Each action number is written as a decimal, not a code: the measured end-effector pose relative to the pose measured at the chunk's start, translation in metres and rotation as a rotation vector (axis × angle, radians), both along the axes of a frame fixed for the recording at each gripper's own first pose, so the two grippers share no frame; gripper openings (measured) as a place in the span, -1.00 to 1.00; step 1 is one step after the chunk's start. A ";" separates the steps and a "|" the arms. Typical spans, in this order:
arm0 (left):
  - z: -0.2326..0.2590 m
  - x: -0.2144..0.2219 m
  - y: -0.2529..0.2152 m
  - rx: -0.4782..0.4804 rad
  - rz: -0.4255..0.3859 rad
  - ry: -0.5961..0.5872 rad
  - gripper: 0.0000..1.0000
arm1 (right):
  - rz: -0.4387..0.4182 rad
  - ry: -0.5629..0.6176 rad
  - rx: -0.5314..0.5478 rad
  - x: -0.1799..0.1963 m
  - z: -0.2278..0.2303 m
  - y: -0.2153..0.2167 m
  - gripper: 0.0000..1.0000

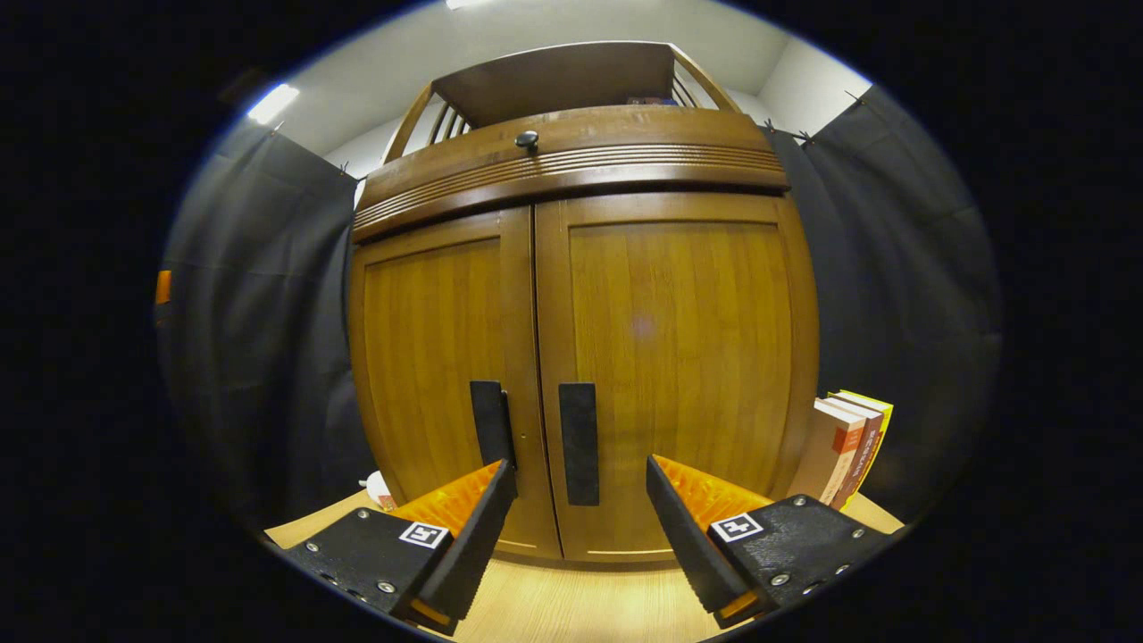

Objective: Open the right door of the double-door shoe cabinet with the right hand, and open the left door with the left hand.

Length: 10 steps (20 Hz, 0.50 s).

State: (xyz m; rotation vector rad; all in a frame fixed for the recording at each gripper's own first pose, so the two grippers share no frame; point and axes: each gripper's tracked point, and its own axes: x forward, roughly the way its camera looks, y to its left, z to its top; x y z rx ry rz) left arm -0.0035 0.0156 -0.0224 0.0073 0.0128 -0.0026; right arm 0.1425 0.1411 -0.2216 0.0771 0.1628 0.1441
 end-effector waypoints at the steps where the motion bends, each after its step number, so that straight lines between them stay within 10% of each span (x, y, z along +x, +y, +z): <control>1: -0.001 0.002 0.004 0.009 0.009 -0.001 0.94 | -0.008 0.000 -0.004 0.009 -0.005 0.002 0.81; 10: -0.016 0.021 0.016 0.016 0.013 0.009 0.92 | -0.053 0.030 0.001 0.065 -0.032 0.009 0.63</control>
